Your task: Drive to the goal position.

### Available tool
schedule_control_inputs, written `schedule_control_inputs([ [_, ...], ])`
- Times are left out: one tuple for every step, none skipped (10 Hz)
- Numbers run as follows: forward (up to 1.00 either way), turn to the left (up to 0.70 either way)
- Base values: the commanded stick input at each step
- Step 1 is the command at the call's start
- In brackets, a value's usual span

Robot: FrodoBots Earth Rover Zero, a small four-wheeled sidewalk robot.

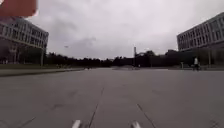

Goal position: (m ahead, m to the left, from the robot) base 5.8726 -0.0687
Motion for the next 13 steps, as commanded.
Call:
schedule_control_inputs([
  [0.7, 0.0],
  [0.7, 0.0],
  [0.7, 0.0],
  [0.7, 0.0],
  [0.7, 0.0],
  [0.7, 0.0],
  [0.7, 0.0],
  [0.7, 0.0],
  [0.7, 0.0],
  [0.7, 0.0],
  [0.7, 0.0],
  [0.7, 0.0],
  [0.7, 0.0],
])
